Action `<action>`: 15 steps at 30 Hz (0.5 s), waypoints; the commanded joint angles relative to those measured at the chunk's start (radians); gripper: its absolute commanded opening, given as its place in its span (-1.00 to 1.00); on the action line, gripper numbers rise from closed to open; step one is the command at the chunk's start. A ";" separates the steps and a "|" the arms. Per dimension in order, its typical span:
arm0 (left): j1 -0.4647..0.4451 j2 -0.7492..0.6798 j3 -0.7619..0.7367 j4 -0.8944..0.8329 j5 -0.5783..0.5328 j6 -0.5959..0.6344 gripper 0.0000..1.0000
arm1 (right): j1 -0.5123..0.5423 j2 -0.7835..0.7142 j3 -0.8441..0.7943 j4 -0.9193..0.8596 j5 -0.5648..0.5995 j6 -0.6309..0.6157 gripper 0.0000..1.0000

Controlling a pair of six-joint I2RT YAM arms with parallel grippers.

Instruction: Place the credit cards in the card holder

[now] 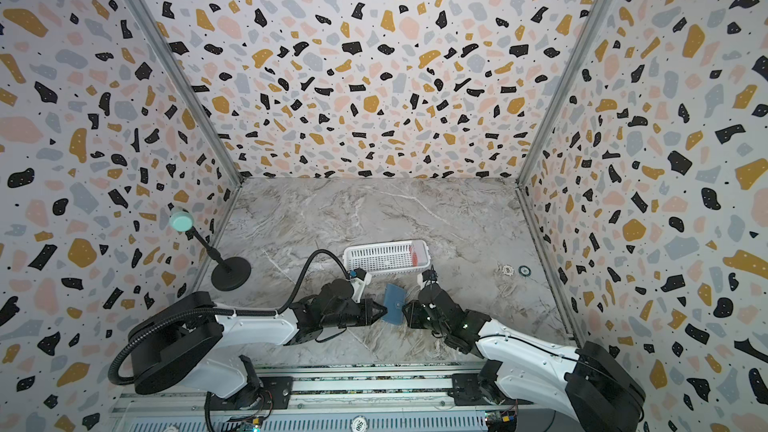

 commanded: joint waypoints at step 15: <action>-0.083 -0.053 0.047 -0.048 -0.146 -0.025 -1.00 | 0.054 0.173 0.161 -0.114 0.059 -0.046 -0.41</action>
